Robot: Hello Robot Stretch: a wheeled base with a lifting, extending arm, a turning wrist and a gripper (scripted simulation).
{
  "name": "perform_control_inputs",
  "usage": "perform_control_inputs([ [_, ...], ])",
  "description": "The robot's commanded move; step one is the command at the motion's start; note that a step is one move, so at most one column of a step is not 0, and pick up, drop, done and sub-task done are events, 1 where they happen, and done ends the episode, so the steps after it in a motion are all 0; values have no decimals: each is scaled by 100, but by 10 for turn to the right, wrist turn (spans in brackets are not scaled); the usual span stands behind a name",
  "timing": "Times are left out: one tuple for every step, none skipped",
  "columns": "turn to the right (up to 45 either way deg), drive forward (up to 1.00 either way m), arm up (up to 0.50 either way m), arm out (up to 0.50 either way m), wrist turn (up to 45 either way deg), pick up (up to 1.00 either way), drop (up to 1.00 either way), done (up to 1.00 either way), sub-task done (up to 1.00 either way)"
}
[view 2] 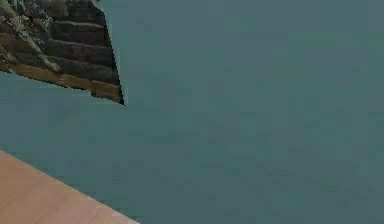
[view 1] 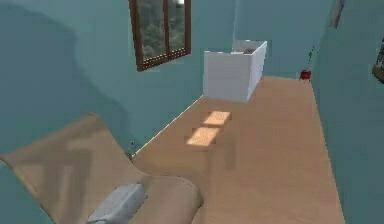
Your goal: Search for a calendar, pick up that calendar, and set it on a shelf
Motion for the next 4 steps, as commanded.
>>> perform_control_inputs([
  [-450, 0, 0, 0, 0, 0, 0, 0, 0],
  [-450, 0, 0, 0, 0, 0, 0, 0, 0],
  [-210, 0, 0, 0, 0, 0, 0, 0, 0],
  [0, 0, 46, 0, 0, 0, 0, 0, 0],
])
